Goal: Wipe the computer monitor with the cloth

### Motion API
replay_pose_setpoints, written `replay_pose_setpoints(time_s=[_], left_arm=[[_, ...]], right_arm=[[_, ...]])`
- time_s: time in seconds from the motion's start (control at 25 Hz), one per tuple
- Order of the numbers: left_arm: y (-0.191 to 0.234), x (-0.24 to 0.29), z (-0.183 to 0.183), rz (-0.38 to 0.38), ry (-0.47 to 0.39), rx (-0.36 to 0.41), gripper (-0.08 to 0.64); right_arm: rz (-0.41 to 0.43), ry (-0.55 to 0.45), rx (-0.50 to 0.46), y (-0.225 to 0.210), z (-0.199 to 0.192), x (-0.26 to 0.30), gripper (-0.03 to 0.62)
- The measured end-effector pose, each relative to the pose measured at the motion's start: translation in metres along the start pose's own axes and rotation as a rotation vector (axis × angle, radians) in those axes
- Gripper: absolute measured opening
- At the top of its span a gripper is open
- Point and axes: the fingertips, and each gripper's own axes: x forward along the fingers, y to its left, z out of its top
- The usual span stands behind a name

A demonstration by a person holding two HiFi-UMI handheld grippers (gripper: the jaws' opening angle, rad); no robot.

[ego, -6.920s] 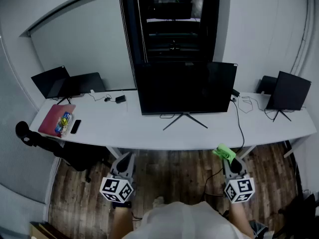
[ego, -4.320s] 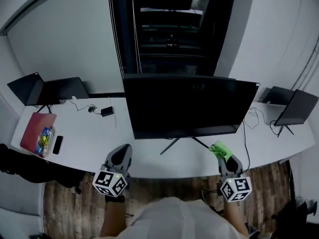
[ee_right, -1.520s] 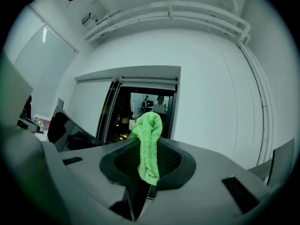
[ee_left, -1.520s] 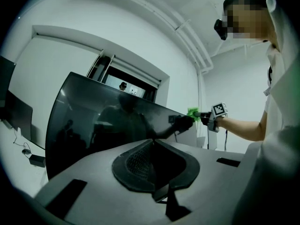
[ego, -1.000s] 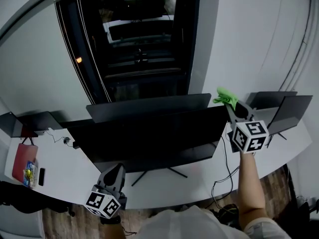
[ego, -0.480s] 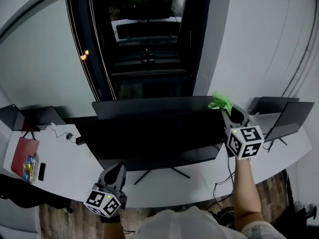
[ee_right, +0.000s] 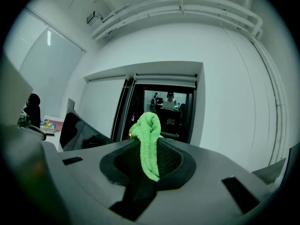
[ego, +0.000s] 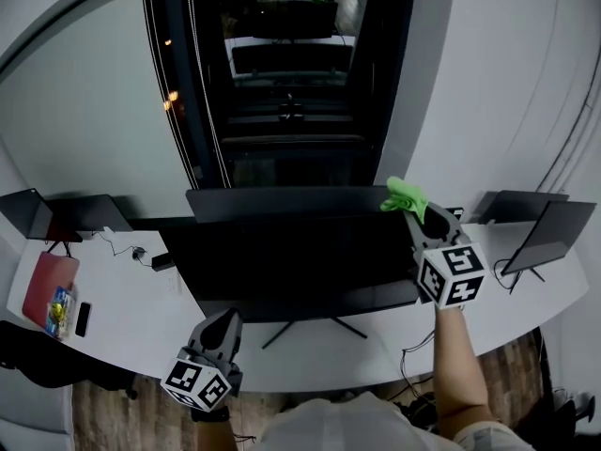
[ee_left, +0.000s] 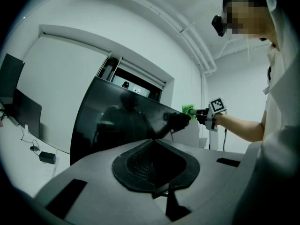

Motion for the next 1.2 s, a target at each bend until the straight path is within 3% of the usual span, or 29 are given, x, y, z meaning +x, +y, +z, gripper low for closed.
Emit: replay_pose_setpoints(time_s=[1.2], left_arm=[[0.076, -0.069, 0.003, 0.057, -0.006, -0.015, 0.021]], right_arm=[[0.145, -0.038, -0.011, 0.149, 0.039, 0.051, 0.069]])
